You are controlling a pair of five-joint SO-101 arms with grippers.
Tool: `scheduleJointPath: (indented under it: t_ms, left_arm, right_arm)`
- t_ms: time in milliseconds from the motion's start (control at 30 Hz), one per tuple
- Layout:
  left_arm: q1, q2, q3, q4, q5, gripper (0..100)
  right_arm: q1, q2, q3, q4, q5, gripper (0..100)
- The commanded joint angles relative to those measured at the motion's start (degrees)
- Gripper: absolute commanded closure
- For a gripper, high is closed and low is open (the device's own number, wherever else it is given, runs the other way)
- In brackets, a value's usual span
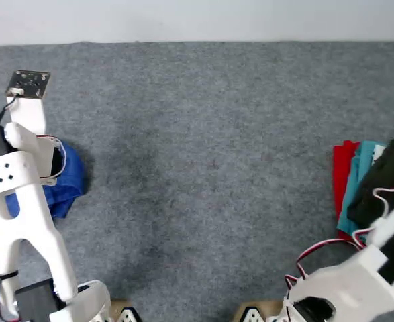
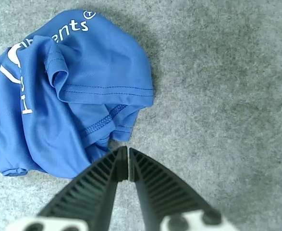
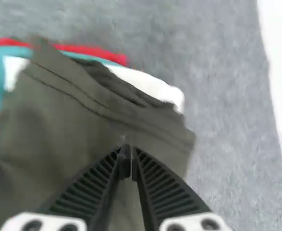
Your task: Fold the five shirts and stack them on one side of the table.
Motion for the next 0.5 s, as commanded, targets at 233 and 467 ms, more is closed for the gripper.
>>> scheduleJointPath:
  t_ms: [233, 467]
  left_arm:
    - [0.1, -1.8, -0.2, -1.6, -0.4, 98]
    - [0.1, -1.8, -0.2, -1.6, -0.4, 98]
  right_arm:
    - [5.8, 10.9, -4.0, -9.5, 7.0, 98.9]
    - [5.1, 18.7, -4.1, -24.6, 11.6, 98.9]
